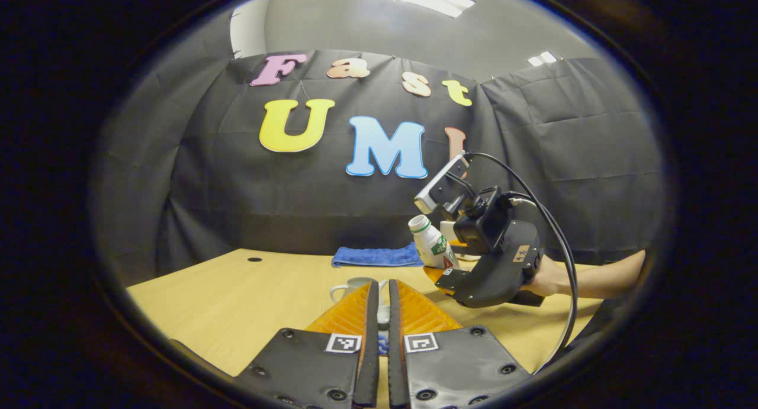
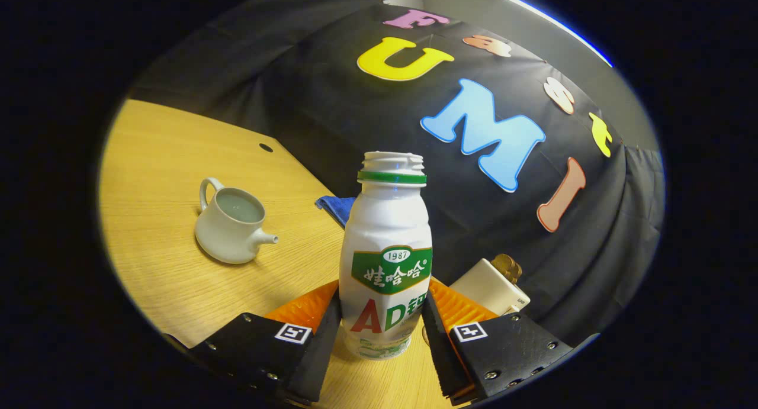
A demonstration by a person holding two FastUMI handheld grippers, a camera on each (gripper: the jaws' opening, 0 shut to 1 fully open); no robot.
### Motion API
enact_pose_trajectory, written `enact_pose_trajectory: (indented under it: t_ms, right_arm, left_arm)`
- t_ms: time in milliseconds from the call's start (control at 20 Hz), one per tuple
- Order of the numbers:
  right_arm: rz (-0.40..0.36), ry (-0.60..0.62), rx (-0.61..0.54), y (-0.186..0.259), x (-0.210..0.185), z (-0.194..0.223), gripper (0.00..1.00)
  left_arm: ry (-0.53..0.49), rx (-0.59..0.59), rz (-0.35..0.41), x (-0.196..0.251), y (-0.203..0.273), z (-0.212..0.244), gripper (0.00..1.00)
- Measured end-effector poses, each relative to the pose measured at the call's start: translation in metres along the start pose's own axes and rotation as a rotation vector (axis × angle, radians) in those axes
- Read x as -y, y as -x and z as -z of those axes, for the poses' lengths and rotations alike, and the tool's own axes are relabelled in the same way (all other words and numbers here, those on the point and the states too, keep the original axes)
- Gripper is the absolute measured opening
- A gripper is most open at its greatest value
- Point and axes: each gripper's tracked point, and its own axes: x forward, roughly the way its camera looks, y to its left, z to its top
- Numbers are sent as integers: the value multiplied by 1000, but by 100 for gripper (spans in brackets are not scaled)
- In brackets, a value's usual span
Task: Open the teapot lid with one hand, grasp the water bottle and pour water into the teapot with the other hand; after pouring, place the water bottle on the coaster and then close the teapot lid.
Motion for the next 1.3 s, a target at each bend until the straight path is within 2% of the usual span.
enact_pose_trajectory:
  t_ms: [150, 200, 250, 300, 550, 700, 750, 800, 850, 1300]
  right_arm:
    - [-13, 121, -22, -10, -13, -2, 72]
    - [-16, 143, -24, -9, -16, -4, 71]
    - [-23, 163, -23, -12, -20, -6, 71]
    - [-18, 192, -21, -12, -21, -8, 71]
    - [28, 385, -22, -17, -17, -13, 71]
    - [22, 482, -34, -19, -16, -10, 71]
    - [23, 512, -35, -19, -15, -11, 71]
    - [29, 539, -33, -18, -13, -13, 71]
    - [34, 562, -31, -19, -15, -13, 71]
    - [58, 779, -17, -25, -6, -18, 71]
  left_arm:
    - [0, 2, -14, -9, 6, -2, 17]
    - [-2, 12, -20, -12, 7, -5, 12]
    - [-3, 20, -21, -12, 9, -8, 12]
    - [-5, 25, -22, -13, 9, -9, 17]
    - [1, 29, -17, -14, 10, -7, 17]
    - [13, 7, -5, -11, 9, 4, 17]
    - [10, 1, -3, -11, 11, 5, 17]
    - [8, 0, -1, -9, 11, 6, 12]
    - [5, 1, 4, -7, 12, 7, 17]
    - [-9, -6, 21, -5, 13, 14, 17]
